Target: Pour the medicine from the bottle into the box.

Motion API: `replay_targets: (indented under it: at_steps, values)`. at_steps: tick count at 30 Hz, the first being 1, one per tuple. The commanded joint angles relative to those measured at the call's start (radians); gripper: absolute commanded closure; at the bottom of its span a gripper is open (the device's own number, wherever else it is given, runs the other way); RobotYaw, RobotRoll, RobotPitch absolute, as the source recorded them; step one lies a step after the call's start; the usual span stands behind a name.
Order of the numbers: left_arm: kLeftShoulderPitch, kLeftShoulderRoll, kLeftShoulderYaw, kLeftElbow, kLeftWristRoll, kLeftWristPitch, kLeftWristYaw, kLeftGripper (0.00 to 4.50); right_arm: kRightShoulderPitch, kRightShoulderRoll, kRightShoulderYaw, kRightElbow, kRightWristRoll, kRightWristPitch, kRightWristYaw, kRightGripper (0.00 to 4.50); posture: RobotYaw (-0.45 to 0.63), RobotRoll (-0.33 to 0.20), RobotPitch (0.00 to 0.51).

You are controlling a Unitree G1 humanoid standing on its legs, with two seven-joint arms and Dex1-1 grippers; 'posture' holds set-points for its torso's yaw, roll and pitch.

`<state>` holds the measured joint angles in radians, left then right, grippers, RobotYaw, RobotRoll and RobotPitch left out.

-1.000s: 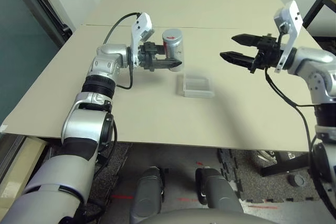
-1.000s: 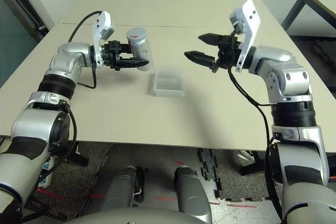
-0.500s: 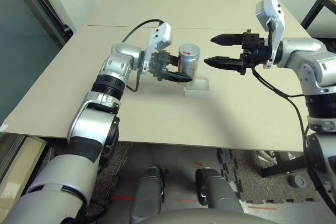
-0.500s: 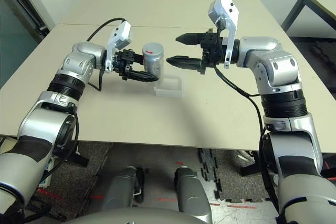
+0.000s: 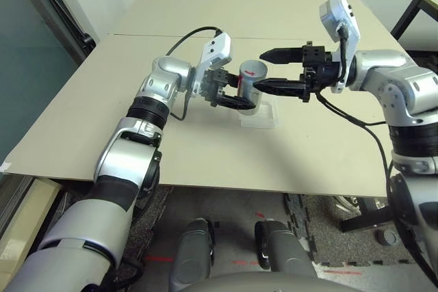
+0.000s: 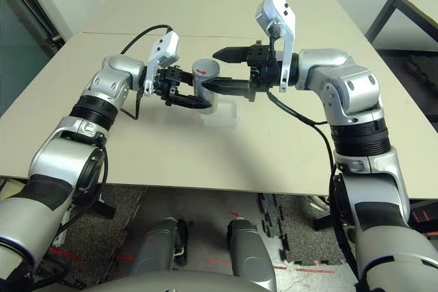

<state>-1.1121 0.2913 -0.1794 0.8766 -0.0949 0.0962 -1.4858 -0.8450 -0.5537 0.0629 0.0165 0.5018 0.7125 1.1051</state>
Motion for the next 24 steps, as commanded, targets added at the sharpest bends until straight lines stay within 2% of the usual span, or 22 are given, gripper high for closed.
replay_targets:
  at_steps: [1, 8, 13, 14, 19, 24]
  values:
    - [-0.012, -0.010, -0.015, -0.009, 0.011, -0.002, 0.000, 1.75, -0.021, 0.021, 0.018, 0.031, -0.022, -0.035, -0.015, 0.00, -0.07, 0.000, 0.079]
    - [-0.001, -0.014, -0.015, -0.037, 0.006, 0.010, -0.001, 1.75, -0.026, 0.042, 0.022, 0.063, -0.043, -0.064, -0.019, 0.00, -0.06, 0.000, 0.083]
    - [0.005, -0.011, -0.012, -0.050, 0.002, 0.019, 0.001, 1.75, -0.022, 0.046, 0.020, 0.070, -0.048, -0.067, -0.019, 1.69, -0.06, 0.000, 0.084]
    - [0.006, -0.011, -0.011, -0.052, 0.002, 0.021, 0.001, 1.75, -0.020, 0.047, 0.020, 0.069, -0.048, -0.066, -0.019, 1.91, -0.06, 0.000, 0.084]
    - [0.015, -0.010, -0.013, -0.068, -0.003, 0.025, -0.006, 1.75, -0.021, 0.046, 0.020, 0.076, -0.039, -0.070, 0.003, 1.91, -0.05, 0.000, 0.087]
    - [0.019, -0.015, -0.019, -0.118, -0.015, 0.054, -0.027, 1.75, -0.050, 0.054, 0.033, 0.142, -0.030, -0.149, 0.130, 1.91, -0.05, 0.000, 0.089]
